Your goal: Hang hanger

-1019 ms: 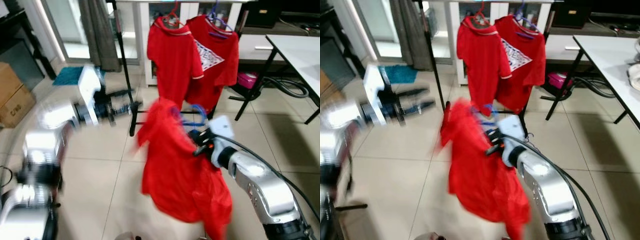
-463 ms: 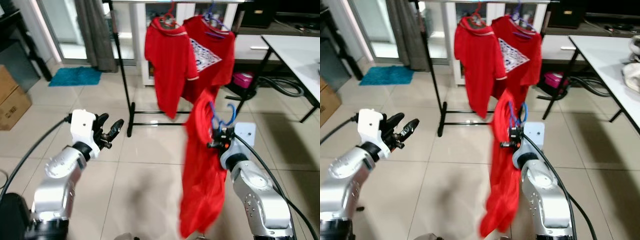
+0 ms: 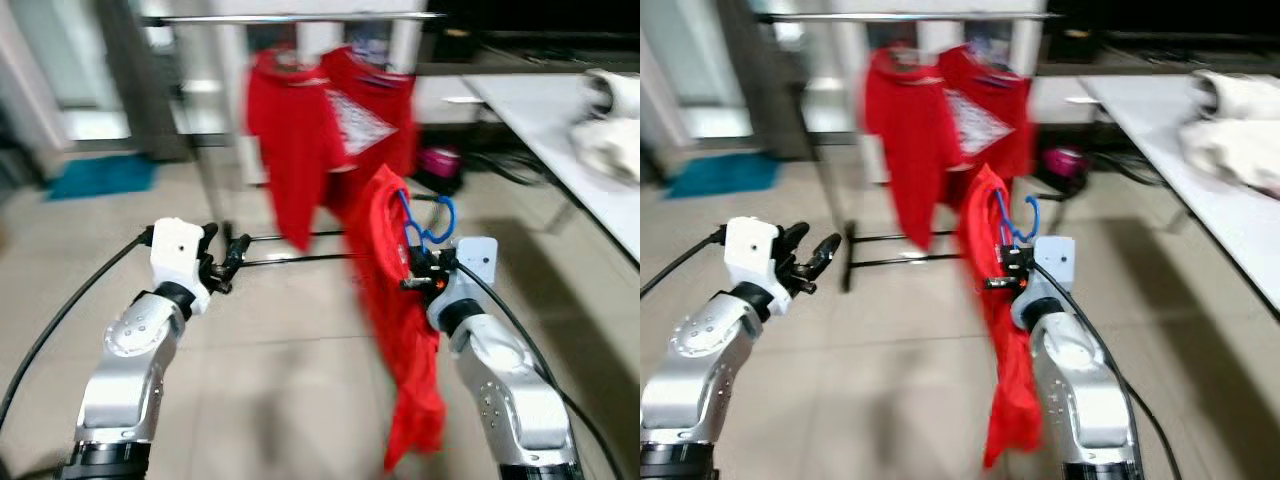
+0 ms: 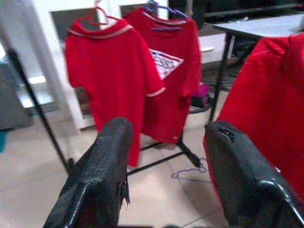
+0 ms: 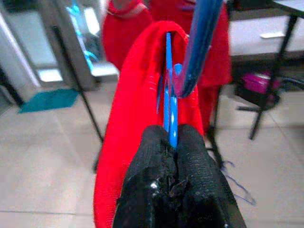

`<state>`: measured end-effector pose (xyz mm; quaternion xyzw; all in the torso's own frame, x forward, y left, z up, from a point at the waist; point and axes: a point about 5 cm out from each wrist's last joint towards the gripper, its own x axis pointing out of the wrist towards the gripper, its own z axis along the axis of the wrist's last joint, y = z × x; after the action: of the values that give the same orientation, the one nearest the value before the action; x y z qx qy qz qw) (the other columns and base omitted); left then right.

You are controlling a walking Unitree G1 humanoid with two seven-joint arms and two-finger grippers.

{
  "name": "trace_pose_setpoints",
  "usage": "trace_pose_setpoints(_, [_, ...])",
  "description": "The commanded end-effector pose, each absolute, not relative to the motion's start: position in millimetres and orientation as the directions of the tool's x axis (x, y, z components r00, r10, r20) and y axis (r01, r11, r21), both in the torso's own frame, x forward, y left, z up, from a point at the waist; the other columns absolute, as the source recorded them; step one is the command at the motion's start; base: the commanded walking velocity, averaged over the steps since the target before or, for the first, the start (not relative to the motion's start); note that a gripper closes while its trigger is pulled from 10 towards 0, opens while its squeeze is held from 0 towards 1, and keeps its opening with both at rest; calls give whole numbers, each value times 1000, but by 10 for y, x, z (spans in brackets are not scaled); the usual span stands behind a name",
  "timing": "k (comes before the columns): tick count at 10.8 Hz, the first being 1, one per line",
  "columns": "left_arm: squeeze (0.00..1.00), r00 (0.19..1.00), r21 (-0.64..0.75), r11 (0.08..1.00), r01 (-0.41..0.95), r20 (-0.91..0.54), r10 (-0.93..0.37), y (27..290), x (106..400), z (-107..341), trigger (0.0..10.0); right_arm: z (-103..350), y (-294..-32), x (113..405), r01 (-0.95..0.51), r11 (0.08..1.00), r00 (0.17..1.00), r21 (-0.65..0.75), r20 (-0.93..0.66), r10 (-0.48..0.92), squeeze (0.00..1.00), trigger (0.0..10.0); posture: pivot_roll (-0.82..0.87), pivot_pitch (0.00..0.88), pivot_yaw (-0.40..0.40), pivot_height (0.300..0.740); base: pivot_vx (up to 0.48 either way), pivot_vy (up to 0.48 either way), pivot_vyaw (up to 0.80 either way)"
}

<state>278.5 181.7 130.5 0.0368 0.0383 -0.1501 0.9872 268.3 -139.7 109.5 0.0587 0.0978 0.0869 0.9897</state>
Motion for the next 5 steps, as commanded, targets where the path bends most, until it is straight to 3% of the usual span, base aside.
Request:
trace_pose_setpoints(1, [0, 954, 72, 954, 292, -86, -286, 1819, 2785, 1326, 10000, 1172, -1381, 2744, -159, 979, 974, 125, -143, 176, 0, 10000, -62, 0, 12, 740, 442, 0, 0])
trace_pose_setpoints(3, [0, 953, 83, 951, 296, -91, -289, 1785, 2778, 1323, 10000, 1178, -1421, 2810, -113, 987, 979, 110, -159, 130, 0, 10000, -58, 0, 9, 740, 444, 0, 800])
trace_pose_setpoints(5, [0, 952, 84, 950, 302, -89, -294, 1760, 2791, 1331, 10000, 1192, -1383, 2827, -126, 977, 978, 171, -144, 151, 0, 10000, -55, 0, 9, 740, 446, 0, 0])
